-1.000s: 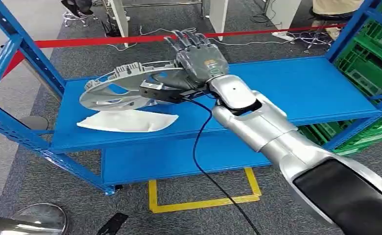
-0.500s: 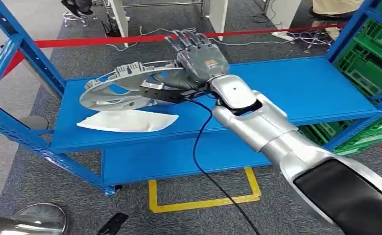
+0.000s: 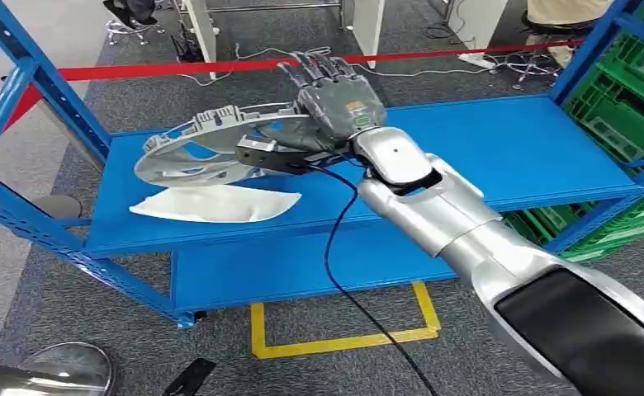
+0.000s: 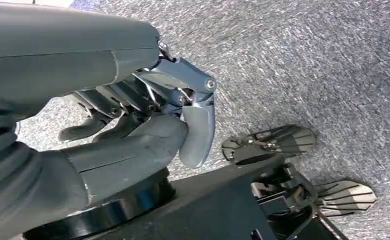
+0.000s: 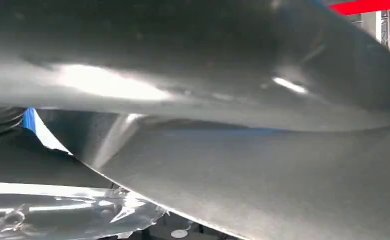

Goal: Take the parts from the cabinet and place them on the table.

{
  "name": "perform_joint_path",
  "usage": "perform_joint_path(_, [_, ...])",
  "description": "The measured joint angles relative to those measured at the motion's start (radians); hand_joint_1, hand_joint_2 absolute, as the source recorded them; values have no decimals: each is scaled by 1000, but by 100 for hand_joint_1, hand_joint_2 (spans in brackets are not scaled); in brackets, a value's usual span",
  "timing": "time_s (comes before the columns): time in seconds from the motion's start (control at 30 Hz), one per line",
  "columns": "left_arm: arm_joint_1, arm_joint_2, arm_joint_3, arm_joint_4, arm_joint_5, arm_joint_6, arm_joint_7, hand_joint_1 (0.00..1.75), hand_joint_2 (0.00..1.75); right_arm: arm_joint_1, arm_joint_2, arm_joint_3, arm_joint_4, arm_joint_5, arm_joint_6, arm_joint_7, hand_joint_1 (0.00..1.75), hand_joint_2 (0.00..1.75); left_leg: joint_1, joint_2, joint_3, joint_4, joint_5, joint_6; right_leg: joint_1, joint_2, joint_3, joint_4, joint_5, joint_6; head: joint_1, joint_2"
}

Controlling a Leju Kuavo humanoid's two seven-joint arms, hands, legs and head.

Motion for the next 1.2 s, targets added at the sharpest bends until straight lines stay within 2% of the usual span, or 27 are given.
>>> perform_joint_path(0.03, [0,0,0,0,0,0,0,28,175,0,0,0,0,0,0,0,0,0,0,0,0,0,0,0,0,0,0,0,0,0,0,0])
perform_joint_path(0.07, [0,0,0,0,0,0,0,0,175,0,0,0,0,0,0,0,0,0,0,0,0,0,0,0,0,0,0,0,0,0,0,0])
perform_joint_path(0.1, [0,0,0,0,0,0,0,0,175,0,0,0,0,0,0,0,0,0,0,0,0,0,0,0,0,0,0,0,0,0,0,0])
perform_joint_path(0.13, [0,0,0,0,0,1,0,0,0,0,0,0,0,0,0,0,0,0,0,0,0,0,0,0,0,0,0,0,0,0,0,0])
perform_joint_path(0.6, [1,1,0,0,-3,22,24,0,0,0,0,0,0,-1,0,0,0,0,0,0,0,0,0,0,0,0,0,0,0,0,0,0])
perform_joint_path(0.63, [1,1,0,0,-3,22,24,0,175,0,0,0,0,-1,0,0,47,0,0,0,0,0,0,0,0,0,0,0,0,0,0,0])
perform_joint_path(0.67, [1,1,0,0,-3,22,24,0,175,0,0,0,0,-1,0,0,168,0,0,0,0,0,0,0,0,0,0,0,0,0,0,0])
perform_joint_path(0.7, [1,1,0,0,-3,22,24,0,175,0,0,0,0,-1,0,0,175,0,0,0,0,0,0,0,0,0,0,0,0,0,0,0])
perform_joint_path(1.2, [1,2,0,0,-9,19,22,0,175,0,0,1,0,-3,5,-5,175,0,0,0,0,0,0,0,0,0,0,0,0,0,0,0])
